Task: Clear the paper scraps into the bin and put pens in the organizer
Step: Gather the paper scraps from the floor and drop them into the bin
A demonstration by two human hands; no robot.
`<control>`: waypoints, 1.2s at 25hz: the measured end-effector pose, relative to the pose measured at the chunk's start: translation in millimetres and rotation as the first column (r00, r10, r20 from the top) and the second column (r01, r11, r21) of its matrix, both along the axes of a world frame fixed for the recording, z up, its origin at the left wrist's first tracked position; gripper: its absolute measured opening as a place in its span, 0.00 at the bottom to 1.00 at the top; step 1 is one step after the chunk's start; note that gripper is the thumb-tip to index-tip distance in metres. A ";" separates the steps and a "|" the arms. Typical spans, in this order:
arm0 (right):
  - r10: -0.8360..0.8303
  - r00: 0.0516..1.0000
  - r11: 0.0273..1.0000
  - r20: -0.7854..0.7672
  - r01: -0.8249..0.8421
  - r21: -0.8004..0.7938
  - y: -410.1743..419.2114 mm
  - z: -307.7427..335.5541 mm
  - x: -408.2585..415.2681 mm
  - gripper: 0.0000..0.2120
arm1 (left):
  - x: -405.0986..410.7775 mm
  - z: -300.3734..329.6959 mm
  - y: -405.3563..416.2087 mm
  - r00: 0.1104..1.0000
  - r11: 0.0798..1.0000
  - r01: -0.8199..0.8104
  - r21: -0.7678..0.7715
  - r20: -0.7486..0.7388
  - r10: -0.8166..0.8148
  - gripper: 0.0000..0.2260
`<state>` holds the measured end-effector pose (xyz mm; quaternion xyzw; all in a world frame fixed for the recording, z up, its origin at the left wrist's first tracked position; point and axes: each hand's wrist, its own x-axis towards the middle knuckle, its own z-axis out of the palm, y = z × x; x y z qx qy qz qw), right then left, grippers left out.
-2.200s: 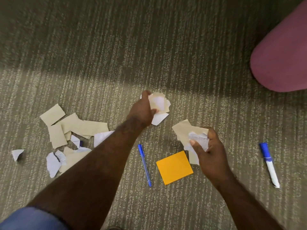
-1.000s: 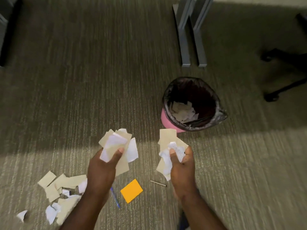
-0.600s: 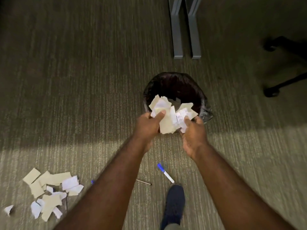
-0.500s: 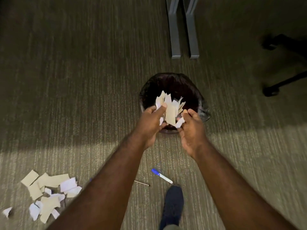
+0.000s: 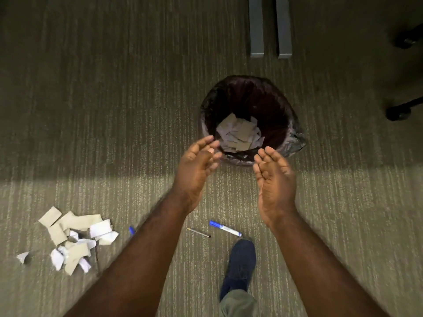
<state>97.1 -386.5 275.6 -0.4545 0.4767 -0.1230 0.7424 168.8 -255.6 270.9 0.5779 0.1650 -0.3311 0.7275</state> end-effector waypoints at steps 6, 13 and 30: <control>0.298 0.951 0.948 -0.084 -0.305 -0.087 93.1 -32.6 -19.8 0.10 | -56.6 -44.5 155.5 0.989 0.944 -0.145 0.297 0.010 0.149 0.08; 0.683 0.678 0.652 -0.271 -0.733 -0.192 241.4 -107.6 -66.3 0.10 | -129.0 -106.3 335.2 0.938 0.848 -0.291 0.442 -0.042 0.344 0.07; 0.668 0.360 0.198 -0.651 -0.930 -0.311 479.9 -340.0 -50.2 0.20 | -169.1 -311.5 543.2 0.996 0.596 -0.064 0.801 0.085 -0.008 0.11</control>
